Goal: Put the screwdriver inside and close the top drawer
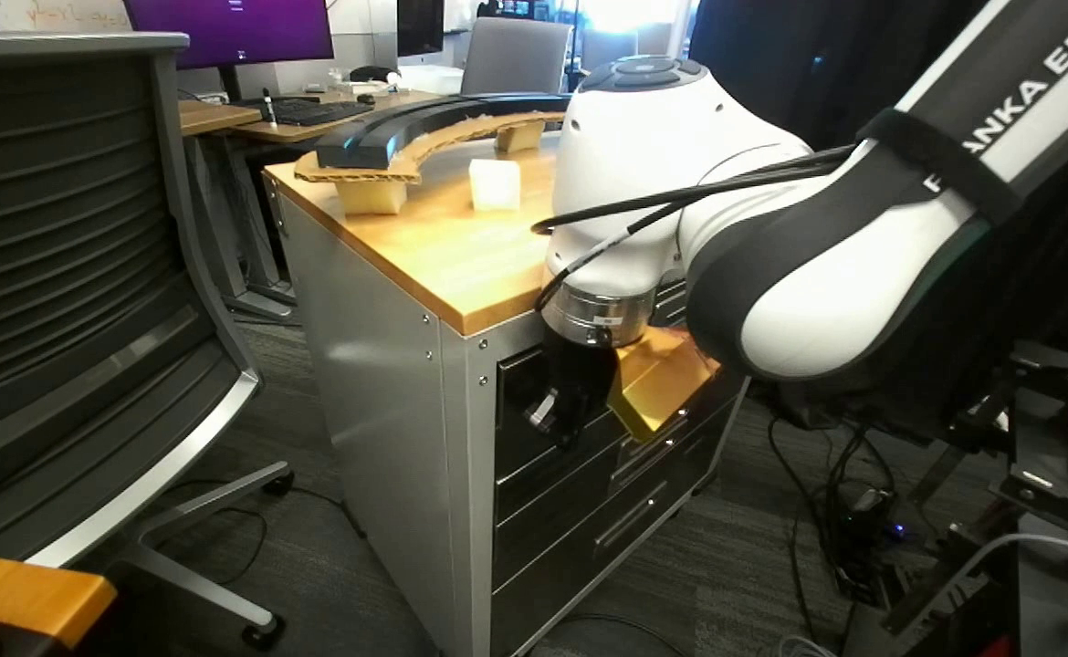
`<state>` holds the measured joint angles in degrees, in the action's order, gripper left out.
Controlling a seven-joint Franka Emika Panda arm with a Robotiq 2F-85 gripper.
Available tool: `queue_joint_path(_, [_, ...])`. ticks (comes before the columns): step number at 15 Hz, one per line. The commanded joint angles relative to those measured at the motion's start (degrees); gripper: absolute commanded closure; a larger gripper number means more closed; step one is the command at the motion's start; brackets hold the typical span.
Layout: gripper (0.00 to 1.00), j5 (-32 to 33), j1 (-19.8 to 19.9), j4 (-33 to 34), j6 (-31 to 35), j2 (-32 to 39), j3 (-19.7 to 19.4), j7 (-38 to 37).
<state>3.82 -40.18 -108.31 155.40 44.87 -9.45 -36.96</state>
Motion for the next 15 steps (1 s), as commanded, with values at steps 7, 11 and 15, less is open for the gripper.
queue_joint_path(7, [0.13,-4.8,12.3,-19.3,-9.7,-21.7,8.6,2.4])
queue_joint_path(11, [0.0,-8.8,18.4,-19.1,-19.2,-31.7,15.8,7.6])
queue_joint_path(15, [0.0,-16.3,21.4,-14.3,-31.7,-40.4,20.4,11.9])
